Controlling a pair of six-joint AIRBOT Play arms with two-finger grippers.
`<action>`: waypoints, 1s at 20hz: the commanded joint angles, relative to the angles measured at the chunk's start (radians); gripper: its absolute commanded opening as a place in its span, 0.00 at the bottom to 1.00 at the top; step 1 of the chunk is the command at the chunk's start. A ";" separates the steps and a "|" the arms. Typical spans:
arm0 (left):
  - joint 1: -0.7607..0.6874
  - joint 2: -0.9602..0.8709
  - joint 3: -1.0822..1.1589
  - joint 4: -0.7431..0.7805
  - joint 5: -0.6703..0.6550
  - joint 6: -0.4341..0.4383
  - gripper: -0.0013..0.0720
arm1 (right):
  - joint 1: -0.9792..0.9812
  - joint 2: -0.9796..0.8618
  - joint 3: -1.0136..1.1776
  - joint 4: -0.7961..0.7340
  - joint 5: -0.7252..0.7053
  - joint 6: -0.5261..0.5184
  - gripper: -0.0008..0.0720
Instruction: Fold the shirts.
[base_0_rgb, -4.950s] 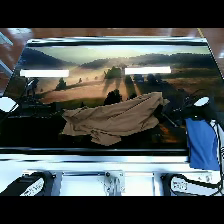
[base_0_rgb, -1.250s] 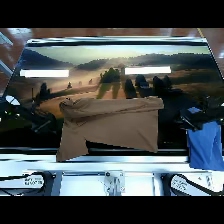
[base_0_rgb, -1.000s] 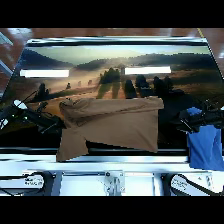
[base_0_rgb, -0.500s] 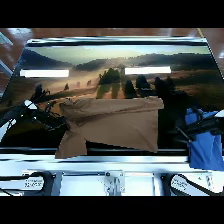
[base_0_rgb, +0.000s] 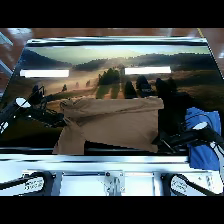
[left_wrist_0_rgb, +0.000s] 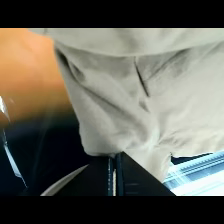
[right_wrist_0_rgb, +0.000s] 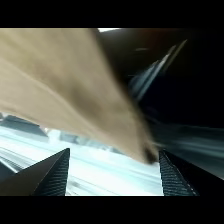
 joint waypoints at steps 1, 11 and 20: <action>0.000 0.016 0.002 -0.024 -0.001 0.003 0.07 | 0.110 -0.001 -0.019 0.032 -0.157 0.067 0.82; 0.002 0.314 0.595 -0.024 -0.047 0.010 0.07 | 0.165 0.381 0.615 0.173 -0.011 -0.131 0.10; 0.001 0.592 1.310 0.213 -0.056 -0.204 0.07 | 0.165 0.595 1.454 -0.249 -0.077 0.240 0.10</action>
